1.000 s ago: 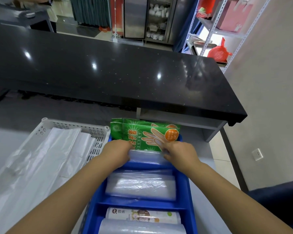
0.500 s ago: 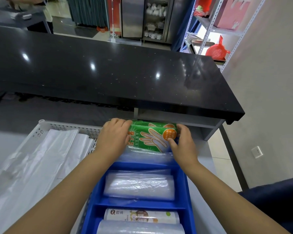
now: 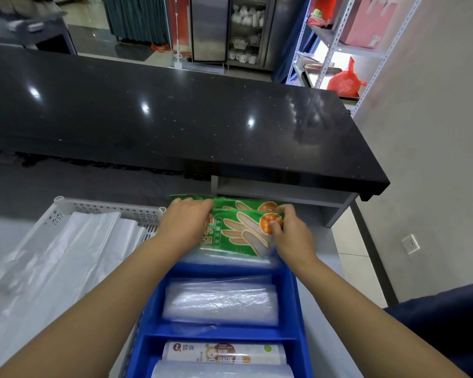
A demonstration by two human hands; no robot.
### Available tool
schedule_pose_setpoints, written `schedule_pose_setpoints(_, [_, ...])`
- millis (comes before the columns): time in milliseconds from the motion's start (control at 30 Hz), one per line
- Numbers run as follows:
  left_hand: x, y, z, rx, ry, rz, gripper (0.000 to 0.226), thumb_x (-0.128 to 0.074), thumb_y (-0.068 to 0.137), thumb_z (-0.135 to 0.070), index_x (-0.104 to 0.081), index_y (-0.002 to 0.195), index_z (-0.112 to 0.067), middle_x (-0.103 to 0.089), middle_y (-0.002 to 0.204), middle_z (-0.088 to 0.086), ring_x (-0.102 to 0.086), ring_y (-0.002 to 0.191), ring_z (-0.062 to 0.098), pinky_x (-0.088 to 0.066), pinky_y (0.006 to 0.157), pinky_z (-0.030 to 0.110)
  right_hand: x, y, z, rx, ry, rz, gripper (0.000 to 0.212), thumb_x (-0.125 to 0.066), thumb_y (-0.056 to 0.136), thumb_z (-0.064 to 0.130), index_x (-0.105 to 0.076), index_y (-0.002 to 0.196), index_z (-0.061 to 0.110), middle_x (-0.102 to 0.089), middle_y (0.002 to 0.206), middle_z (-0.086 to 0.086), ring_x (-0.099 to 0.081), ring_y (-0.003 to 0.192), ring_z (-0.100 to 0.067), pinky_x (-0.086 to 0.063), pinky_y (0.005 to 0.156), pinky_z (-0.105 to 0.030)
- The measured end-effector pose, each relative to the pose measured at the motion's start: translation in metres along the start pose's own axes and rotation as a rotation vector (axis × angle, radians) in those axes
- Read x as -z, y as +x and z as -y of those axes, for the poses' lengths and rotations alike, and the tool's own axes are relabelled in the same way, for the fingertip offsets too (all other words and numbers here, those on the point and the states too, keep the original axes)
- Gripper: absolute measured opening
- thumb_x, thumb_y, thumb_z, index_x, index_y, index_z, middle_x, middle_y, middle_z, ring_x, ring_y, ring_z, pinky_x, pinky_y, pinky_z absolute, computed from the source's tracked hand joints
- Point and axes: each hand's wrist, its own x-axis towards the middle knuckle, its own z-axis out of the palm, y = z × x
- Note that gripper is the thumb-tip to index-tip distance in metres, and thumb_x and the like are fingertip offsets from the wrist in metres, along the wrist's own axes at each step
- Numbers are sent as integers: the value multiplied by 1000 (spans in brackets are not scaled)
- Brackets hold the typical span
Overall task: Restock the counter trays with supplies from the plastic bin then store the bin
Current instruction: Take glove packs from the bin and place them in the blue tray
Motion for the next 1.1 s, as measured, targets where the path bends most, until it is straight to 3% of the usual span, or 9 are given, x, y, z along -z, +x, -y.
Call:
schedule_pose_setpoints(133, [-5,-3,-1,3,-15,4,15,-53,91,-24,-59,103,-19,-68,98,3,-52,84,20,-36,78,34,-2,-4,-2,4,-77,6,32,-56,91,32,-43,120,24,-65,109,0,-61,83,-14,-46,58,-18])
schedule_pose_setpoints(300, [3,-5,6,41,-13,-210,32,-68,80,-16,-62,111,-10,-65,104,9,-56,98,30,-44,84,42,4,-3,-2,-4,81,-109,27,-63,87,32,-50,110,24,-62,113,3,-55,84,-5,-39,58,-9])
schedule_pose_setpoints(467, [-1,6,9,37,58,-126,33,-54,89,-14,-57,121,-11,-62,117,10,-52,110,31,-37,95,42,1,-1,2,-34,62,-83,28,-54,93,31,-48,117,21,-65,114,0,-61,90,-13,-45,63,-21])
schedule_pose_setpoints(600, [-9,13,12,48,104,17,31,-48,90,-11,-58,119,-11,-61,111,10,-52,102,29,-40,84,38,-4,1,3,-43,12,-59,30,-54,93,28,-47,120,19,-64,113,-2,-62,90,-16,-46,64,-24])
schedule_pose_setpoints(733, [-7,3,7,42,53,-115,31,-57,87,-11,-60,118,-7,-64,114,13,-53,109,33,-42,91,43,-3,-7,2,-50,56,-100,37,-59,90,28,-48,123,18,-60,121,-2,-58,103,-15,-53,81,-30])
schedule_pose_setpoints(833, [-5,-26,1,-58,-20,-295,34,-71,75,-13,-66,108,-8,-68,105,11,-59,101,33,-46,85,42,2,-27,1,267,-47,-210,30,-66,85,22,-58,112,13,-62,112,-6,-55,97,-15,-51,80,-29])
schedule_pose_setpoints(933, [-14,-62,-6,-190,-97,-194,28,-79,69,-20,-67,94,-17,-67,89,1,-61,81,21,-42,71,29,3,-46,-3,610,-260,-236,26,-74,77,20,-65,100,10,-67,101,-9,-59,87,-24,-50,69,-34])
schedule_pose_setpoints(1033, [-23,-78,-5,-149,-112,-52,27,-81,66,-20,-67,89,-18,-67,86,-1,-61,77,20,-44,68,28,0,-55,-1,770,-322,-70,24,-75,75,19,-67,96,13,-68,95,-7,-61,85,-24,-49,67,-34])
schedule_pose_setpoints(1100, [-24,-75,-4,-102,-96,28,17,-72,77,-19,-66,92,-18,-67,90,-1,-60,80,21,-42,67,30,-3,-54,1,821,-410,80,22,-73,76,16,-69,97,16,-69,92,-6,-61,84,-25,-51,67,-36])
